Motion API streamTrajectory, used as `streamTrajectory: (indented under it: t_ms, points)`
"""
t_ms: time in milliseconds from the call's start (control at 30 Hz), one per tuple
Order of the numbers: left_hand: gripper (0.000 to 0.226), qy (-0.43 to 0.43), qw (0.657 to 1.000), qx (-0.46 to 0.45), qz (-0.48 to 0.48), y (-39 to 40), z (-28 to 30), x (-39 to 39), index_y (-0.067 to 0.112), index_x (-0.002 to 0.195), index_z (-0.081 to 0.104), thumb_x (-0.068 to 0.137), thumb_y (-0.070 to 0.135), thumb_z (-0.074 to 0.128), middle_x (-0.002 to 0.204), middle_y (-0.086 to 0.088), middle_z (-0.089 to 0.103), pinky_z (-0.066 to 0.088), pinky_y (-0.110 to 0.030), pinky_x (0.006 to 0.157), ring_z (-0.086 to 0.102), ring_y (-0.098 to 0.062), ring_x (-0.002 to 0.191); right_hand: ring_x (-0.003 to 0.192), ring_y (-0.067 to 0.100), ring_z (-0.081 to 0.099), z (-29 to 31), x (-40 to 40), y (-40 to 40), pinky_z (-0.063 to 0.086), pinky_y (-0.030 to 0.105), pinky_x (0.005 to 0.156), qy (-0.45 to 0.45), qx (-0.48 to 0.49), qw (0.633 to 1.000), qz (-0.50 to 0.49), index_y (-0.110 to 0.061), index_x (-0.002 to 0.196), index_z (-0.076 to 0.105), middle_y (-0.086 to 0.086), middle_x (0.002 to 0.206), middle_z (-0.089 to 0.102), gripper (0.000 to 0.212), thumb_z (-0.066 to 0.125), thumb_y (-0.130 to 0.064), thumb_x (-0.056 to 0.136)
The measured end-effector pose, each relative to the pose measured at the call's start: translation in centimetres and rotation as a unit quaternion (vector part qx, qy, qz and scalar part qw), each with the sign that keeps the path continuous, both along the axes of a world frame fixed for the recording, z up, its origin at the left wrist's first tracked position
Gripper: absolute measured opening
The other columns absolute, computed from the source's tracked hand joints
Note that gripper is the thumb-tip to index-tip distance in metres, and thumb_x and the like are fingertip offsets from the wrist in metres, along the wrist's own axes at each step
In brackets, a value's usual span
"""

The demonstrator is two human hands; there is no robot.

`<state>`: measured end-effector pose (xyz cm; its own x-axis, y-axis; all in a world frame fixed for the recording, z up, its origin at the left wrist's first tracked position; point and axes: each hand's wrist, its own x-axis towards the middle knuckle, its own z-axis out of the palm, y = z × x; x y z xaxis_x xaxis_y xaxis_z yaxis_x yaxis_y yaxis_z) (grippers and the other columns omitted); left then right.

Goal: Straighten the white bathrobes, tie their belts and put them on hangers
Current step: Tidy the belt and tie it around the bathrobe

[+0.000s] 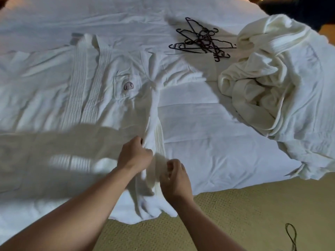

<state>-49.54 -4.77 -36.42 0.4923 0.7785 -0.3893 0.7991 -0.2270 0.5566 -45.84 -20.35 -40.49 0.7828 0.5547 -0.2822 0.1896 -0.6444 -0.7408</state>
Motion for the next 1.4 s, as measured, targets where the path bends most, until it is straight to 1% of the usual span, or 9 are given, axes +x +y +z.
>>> streamTrajectory:
  t_ms: [200,433,633,767,833,967,1067,1233,1400]
  points:
    - [0.013,-0.097,0.994,0.003,0.042,-1.3,1.4,-0.3,0.018,0.071,0.047,0.079,0.02,0.057,0.067,0.004,0.055,0.036,-0.03,0.053,0.049,-0.017,0.061,0.068,0.017,0.055,-0.8,2.5,1.4,0.044,0.031,0.064,0.154,-0.09,0.984,0.027,-0.021,0.073,0.056,-0.005,0.071,0.059,0.024,0.058,-0.036,0.091]
    - [0.023,-0.082,0.996,0.006,-0.044,-2.1,-0.1,2.8,0.021,0.074,0.047,0.077,0.031,0.068,0.068,0.007,0.054,0.036,-0.03,0.057,0.049,-0.012,0.063,0.049,0.021,0.054,6.0,14.7,-2.0,0.047,0.034,0.047,0.186,0.134,0.942,-0.244,-0.006,0.071,0.059,0.001,0.056,0.053,0.031,0.065,-0.03,0.091]
    - [0.054,0.033,0.979,0.038,-0.198,-3.3,-2.7,6.4,0.033,0.114,0.066,0.078,0.067,0.045,0.113,0.006,0.061,0.046,-0.04,0.1,0.054,-0.021,0.115,0.041,0.016,0.053,11.6,24.6,-1.0,0.043,0.02,0.043,0.384,0.313,0.825,-0.272,-0.008,0.072,0.062,0.009,0.059,0.054,0.032,0.062,-0.031,0.095]
    - [0.048,0.002,0.981,-0.013,-0.194,-2.9,-2.4,5.8,0.035,0.114,0.068,0.071,0.051,0.053,0.108,0.011,0.057,0.047,-0.033,0.099,0.058,-0.016,0.108,0.084,0.016,0.068,9.9,26.2,-3.3,0.055,0.031,0.068,0.224,-0.053,0.973,0.006,-0.02,0.106,0.073,0.006,0.097,0.072,0.038,0.087,-0.034,0.074]
    - [0.036,-0.025,0.98,-0.046,-0.19,-2.4,-2.3,4.9,0.033,0.113,0.067,0.077,0.037,0.063,0.107,0.015,0.056,0.046,-0.027,0.094,0.059,-0.01,0.104,0.096,0.029,0.067,8.3,26.9,-3.5,0.054,0.037,0.077,0.023,-0.2,0.979,0.035,-0.017,0.095,0.073,0.006,0.094,0.07,0.031,0.082,-0.017,0.066]
    - [0.018,-0.114,0.98,-0.084,-0.142,-1.9,-2.1,3.3,0.037,0.096,0.066,0.081,0.026,0.069,0.1,0.019,0.066,0.044,-0.016,0.083,0.061,0.006,0.096,0.131,0.036,0.039,9.0,27.0,-3.0,0.034,0.053,0.103,-0.224,-0.223,0.922,-0.222,-0.024,0.129,0.047,0.012,0.141,0.041,0.054,0.058,-0.009,0.078]
    - [0.019,-0.162,0.986,0.005,-0.039,-1.1,-2.1,1.7,0.03,0.092,0.068,0.084,0.013,0.064,0.095,0.02,0.067,0.039,-0.003,0.068,0.062,0.006,0.081,0.135,0.035,0.031,8.1,23.8,-1.3,0.03,0.055,0.103,-0.306,-0.19,0.923,-0.133,-0.024,0.134,0.039,0.011,0.151,0.028,0.069,0.056,-0.004,0.07]
    - [0.029,-0.134,0.975,0.174,0.036,1.7,-3.5,-3.4,0.013,0.1,0.07,0.076,-0.002,0.066,0.097,-0.002,0.067,0.049,-0.029,0.08,0.065,-0.024,0.083,0.116,0.028,0.056,5.2,12.4,2.7,0.044,0.039,0.094,-0.093,-0.06,0.993,0.043,-0.022,0.115,0.064,0.002,0.125,0.061,0.034,0.053,-0.011,0.084]
    - [0.028,-0.053,0.97,0.202,0.126,2.9,-4.7,-11.4,0.006,0.106,0.068,0.079,0.004,0.064,0.103,-0.016,0.062,0.048,-0.046,0.084,0.058,-0.038,0.092,0.121,0.028,0.043,2.2,2.9,3.2,0.033,0.045,0.088,0.071,-0.208,0.975,-0.031,-0.026,0.129,0.04,0.001,0.126,0.044,0.043,0.047,-0.047,0.092]
